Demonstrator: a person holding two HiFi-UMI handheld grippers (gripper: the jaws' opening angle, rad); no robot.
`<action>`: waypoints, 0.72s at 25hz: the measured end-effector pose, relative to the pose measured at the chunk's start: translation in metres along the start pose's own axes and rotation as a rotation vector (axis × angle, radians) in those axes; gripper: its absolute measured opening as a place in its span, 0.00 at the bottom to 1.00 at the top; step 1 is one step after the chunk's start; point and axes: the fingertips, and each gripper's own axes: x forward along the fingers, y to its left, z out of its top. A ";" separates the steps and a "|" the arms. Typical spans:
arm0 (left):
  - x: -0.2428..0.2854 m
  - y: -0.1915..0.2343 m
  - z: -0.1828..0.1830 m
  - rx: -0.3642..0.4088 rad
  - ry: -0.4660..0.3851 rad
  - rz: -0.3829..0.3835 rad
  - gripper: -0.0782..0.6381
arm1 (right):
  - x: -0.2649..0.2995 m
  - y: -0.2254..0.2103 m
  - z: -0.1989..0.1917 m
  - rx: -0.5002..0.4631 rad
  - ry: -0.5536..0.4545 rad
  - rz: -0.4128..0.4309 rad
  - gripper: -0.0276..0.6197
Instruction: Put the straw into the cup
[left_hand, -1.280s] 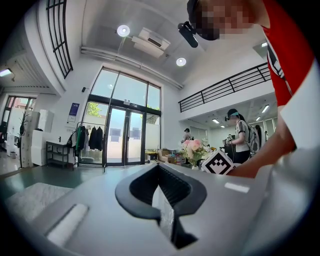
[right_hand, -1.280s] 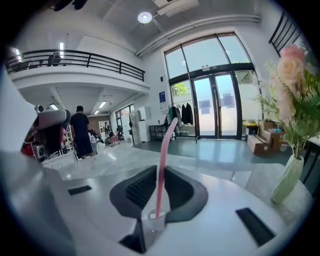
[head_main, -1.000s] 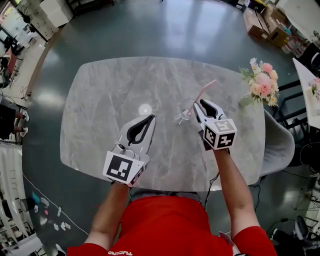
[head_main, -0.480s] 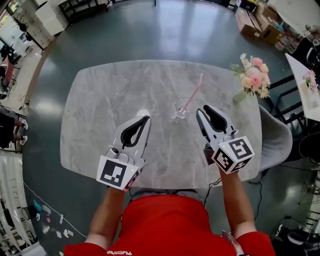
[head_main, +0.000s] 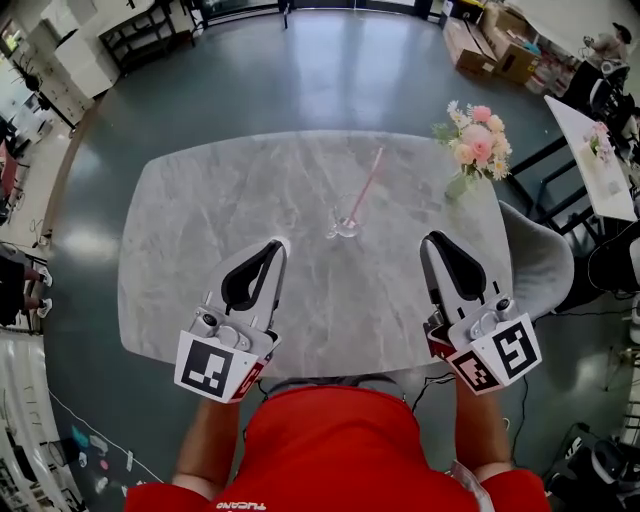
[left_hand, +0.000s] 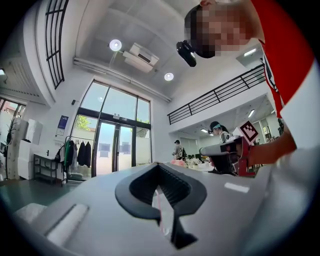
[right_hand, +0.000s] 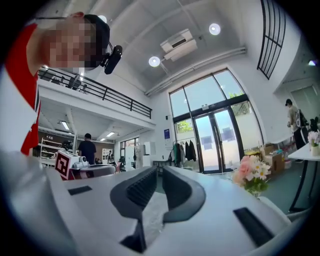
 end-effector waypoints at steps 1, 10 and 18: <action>-0.001 -0.002 0.002 0.002 -0.001 -0.005 0.12 | -0.005 0.001 0.001 -0.002 -0.004 -0.005 0.09; -0.007 -0.020 0.008 -0.003 -0.012 -0.045 0.12 | -0.029 0.021 -0.007 0.016 -0.013 -0.009 0.05; -0.007 -0.027 0.006 -0.020 -0.019 -0.059 0.12 | -0.029 0.033 -0.017 0.029 0.000 -0.001 0.04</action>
